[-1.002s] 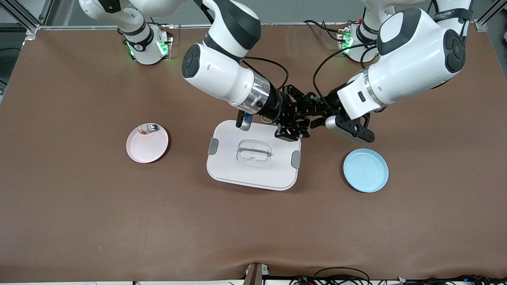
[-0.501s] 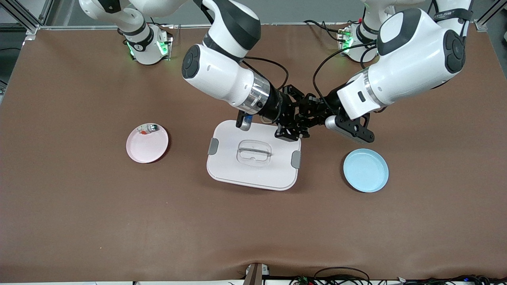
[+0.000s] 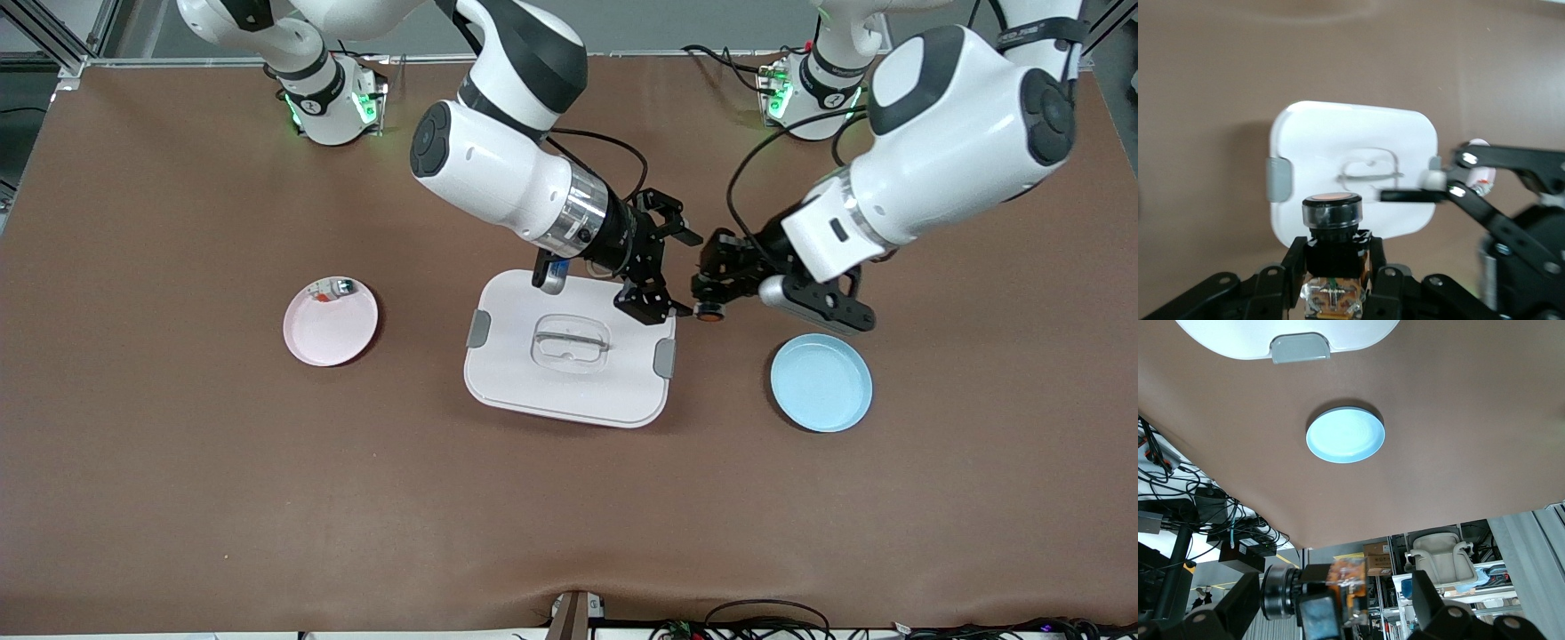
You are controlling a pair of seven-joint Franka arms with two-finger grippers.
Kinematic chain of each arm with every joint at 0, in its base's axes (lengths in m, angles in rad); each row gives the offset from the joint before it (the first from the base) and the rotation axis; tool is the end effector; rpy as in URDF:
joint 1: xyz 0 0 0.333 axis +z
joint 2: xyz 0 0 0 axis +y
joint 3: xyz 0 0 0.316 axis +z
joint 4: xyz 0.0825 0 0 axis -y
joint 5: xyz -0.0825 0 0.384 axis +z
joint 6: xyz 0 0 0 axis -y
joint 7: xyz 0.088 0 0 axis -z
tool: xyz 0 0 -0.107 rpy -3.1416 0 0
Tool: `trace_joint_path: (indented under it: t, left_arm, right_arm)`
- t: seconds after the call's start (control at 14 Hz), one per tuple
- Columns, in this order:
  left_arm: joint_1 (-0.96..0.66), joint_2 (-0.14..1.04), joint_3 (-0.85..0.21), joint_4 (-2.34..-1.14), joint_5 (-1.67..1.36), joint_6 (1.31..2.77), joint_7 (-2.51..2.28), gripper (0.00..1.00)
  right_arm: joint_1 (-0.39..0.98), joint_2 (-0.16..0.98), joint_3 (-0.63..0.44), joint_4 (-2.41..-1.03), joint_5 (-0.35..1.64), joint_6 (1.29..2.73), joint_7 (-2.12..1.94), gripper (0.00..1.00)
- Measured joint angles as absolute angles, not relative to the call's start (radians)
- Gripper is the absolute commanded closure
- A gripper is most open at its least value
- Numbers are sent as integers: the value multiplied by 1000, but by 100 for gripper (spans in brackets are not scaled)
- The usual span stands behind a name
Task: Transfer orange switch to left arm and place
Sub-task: 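Carry the switch toward the blue plate while the right gripper withdraws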
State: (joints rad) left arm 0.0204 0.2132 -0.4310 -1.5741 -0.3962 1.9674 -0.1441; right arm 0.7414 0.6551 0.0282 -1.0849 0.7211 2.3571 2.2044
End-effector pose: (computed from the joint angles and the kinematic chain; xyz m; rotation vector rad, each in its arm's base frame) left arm 0.5896 -0.2568 0.5515 2.6333 -0.1714 0.0789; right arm 0.5627 0.5467 0.5172 -1.4779 1.8757 0.7800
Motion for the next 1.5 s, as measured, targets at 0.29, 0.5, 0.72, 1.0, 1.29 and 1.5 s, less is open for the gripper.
trace_joint_path:
  t: [0.29, 0.5, 0.72, 1.0, 1.29, 1.5]
  left_arm:
    - [58, 203, -430, -1567, -315, 1924, -144, 100]
    - [107, 192, -429, -1567, -277, 1878, -146, 100]
    - [164, 191, -428, -1567, -268, 1856, -140, 100]
    - [190, 195, -428, -1571, -154, 1846, -126, 100]
    - [195, 202, -428, -1575, -87, 1841, -40, 100]
    - [216, 214, -427, -1581, -19, 1818, 75, 100]
  right_arm:
    - [729, 655, 16, -1081, 719, 2283, 2152, 0]
    - [695, 655, 5, -1070, 699, 2123, 1979, 0]
    - [637, 652, 2, -1059, 629, 1909, 1741, 0]
    - [531, 603, 0, -1050, 499, 1622, 1299, 0]
    - [471, 563, -4, -1049, 379, 1468, 1003, 0]
    - [398, 531, -7, -1048, 276, 1346, 701, 0]
